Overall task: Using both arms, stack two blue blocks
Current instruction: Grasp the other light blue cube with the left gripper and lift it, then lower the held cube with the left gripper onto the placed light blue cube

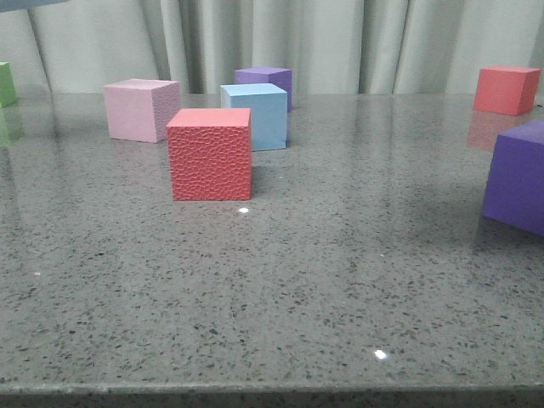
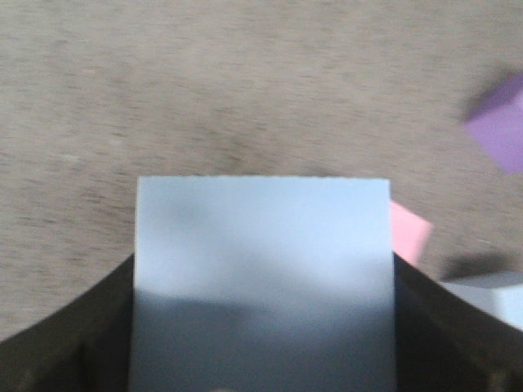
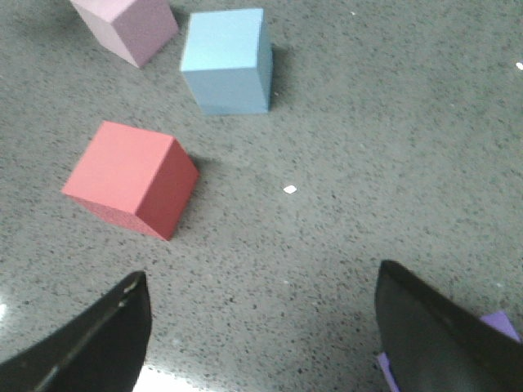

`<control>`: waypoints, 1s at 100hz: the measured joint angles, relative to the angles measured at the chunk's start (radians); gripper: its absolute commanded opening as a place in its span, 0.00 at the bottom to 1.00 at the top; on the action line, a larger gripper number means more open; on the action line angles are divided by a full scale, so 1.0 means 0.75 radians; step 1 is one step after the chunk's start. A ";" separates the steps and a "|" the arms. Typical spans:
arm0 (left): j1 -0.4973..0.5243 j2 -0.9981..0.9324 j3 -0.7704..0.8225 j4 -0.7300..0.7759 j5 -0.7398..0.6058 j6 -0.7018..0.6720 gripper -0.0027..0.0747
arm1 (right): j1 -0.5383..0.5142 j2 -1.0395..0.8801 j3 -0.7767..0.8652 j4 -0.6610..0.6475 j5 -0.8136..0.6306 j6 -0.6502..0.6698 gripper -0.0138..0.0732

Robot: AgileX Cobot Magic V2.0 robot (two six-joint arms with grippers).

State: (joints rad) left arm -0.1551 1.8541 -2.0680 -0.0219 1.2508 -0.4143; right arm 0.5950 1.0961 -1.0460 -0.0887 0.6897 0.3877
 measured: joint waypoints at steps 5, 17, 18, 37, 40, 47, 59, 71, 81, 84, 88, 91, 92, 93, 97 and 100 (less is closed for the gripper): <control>-0.056 0.000 -0.010 0.009 -0.003 -0.049 0.44 | -0.003 -0.013 0.019 -0.016 0.000 0.017 0.81; -0.185 0.001 -0.012 0.042 -0.022 -0.167 0.44 | -0.009 -0.042 0.049 -0.082 0.002 0.049 0.81; -0.192 0.001 -0.012 0.047 -0.025 -0.174 0.44 | -0.012 -0.043 0.053 -0.087 0.002 0.054 0.81; -0.340 0.035 -0.019 0.078 -0.079 -0.334 0.44 | -0.011 -0.112 0.055 -0.240 0.024 0.120 0.81; -0.367 0.047 -0.019 0.084 -0.089 -0.350 0.44 | -0.011 -0.123 0.055 -0.270 0.029 0.134 0.81; -0.418 0.076 -0.019 0.101 -0.110 -0.391 0.44 | -0.011 -0.149 0.055 -0.326 0.045 0.159 0.81; -0.493 0.127 -0.019 0.104 -0.158 -0.451 0.44 | -0.011 -0.188 0.055 -0.381 0.068 0.174 0.81; -0.532 0.158 -0.019 0.104 -0.196 -0.499 0.44 | -0.011 -0.221 0.055 -0.391 0.080 0.180 0.81; -0.550 0.176 -0.019 0.104 -0.202 -0.519 0.44 | -0.011 -0.249 0.055 -0.395 0.083 0.182 0.81; -0.556 0.182 -0.019 0.104 -0.204 -0.521 0.44 | -0.011 -0.254 0.055 -0.396 0.085 0.182 0.81; -0.560 0.192 -0.019 0.104 -0.207 -0.521 0.44 | -0.011 -0.260 0.055 -0.396 0.085 0.182 0.81; -0.563 0.200 -0.019 0.105 -0.213 -0.524 0.44 | -0.011 -0.262 0.055 -0.398 0.088 0.182 0.81; -0.566 0.202 -0.019 0.105 -0.213 -0.524 0.44 | -0.011 -0.263 0.055 -0.398 0.088 0.182 0.81; -0.566 0.202 -0.019 0.105 -0.213 -0.524 0.44 | -0.011 -0.263 0.055 -0.398 0.088 0.182 0.81; -0.569 0.212 -0.019 0.107 -0.219 -0.526 0.44 | -0.011 -0.266 0.055 -0.398 0.093 0.182 0.81; -0.569 0.214 -0.019 0.110 -0.222 -0.526 0.44 | -0.011 -0.267 0.055 -0.398 0.097 0.182 0.81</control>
State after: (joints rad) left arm -0.5816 2.0147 -2.0822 0.0604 1.0846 -0.8085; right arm 0.5865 0.8960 -1.0048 -0.3870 0.7622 0.5239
